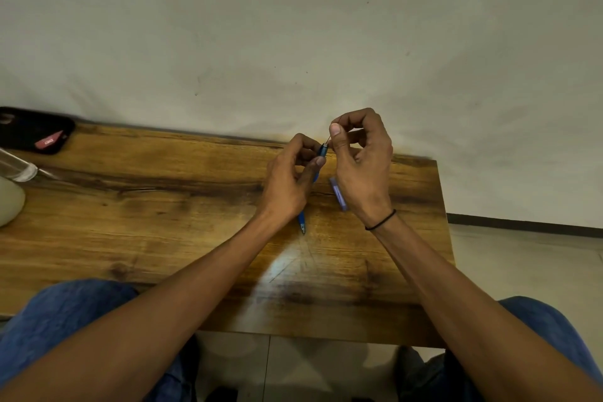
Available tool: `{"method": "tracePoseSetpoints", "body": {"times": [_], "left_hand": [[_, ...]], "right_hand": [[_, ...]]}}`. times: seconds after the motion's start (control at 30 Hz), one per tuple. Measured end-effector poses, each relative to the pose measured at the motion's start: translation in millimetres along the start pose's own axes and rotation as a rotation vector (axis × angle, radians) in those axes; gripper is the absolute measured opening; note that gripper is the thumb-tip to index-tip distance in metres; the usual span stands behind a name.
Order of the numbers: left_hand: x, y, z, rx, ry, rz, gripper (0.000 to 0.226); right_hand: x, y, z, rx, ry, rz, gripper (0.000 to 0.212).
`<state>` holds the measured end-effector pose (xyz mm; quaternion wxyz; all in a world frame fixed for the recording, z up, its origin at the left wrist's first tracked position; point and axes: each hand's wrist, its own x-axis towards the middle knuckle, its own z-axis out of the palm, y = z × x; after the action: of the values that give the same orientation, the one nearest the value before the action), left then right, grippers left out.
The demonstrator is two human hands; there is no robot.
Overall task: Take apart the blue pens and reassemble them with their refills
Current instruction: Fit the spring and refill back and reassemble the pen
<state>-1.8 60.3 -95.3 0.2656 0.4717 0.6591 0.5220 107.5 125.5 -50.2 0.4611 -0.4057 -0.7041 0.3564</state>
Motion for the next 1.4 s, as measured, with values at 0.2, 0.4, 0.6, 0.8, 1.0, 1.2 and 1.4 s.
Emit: {"method": "tracePoseSetpoints", "body": {"times": [0.2, 0.4, 0.6, 0.8, 1.0, 1.2, 1.4], "left_hand": [[0.2, -0.2, 0.2, -0.001, -0.003, 0.002, 0.008], [0.6, -0.9, -0.2, -0.017, -0.003, 0.013, 0.006], [0.5, -3.2, 0.0, -0.01, -0.003, 0.009, 0.006], [0.7, -5.1, 1.5, -0.008, -0.001, 0.008, 0.006], [1.0, -4.3, 1.7, -0.016, 0.0, 0.012, 0.006], [0.4, -3.1, 2.9, -0.017, -0.001, 0.008, 0.006], [0.3, -2.3, 3.2, -0.007, 0.008, 0.003, 0.004]], "right_hand": [[0.6, 2.6, -0.3, -0.012, -0.003, 0.011, 0.006], [-1.2, 3.9, 1.5, -0.004, 0.007, 0.025, 0.006], [-2.4, 4.8, 1.6, 0.003, 0.009, 0.047, 0.007], [-3.5, 3.3, 1.2, 0.011, 0.007, 0.054, 0.007], [-4.0, 1.9, -0.2, 0.004, 0.005, 0.064, 0.008], [-3.8, 1.9, -0.7, 0.012, 0.003, 0.07, 0.007], [-3.8, 4.5, -0.4, 0.021, 0.009, 0.07, 0.008]]}}
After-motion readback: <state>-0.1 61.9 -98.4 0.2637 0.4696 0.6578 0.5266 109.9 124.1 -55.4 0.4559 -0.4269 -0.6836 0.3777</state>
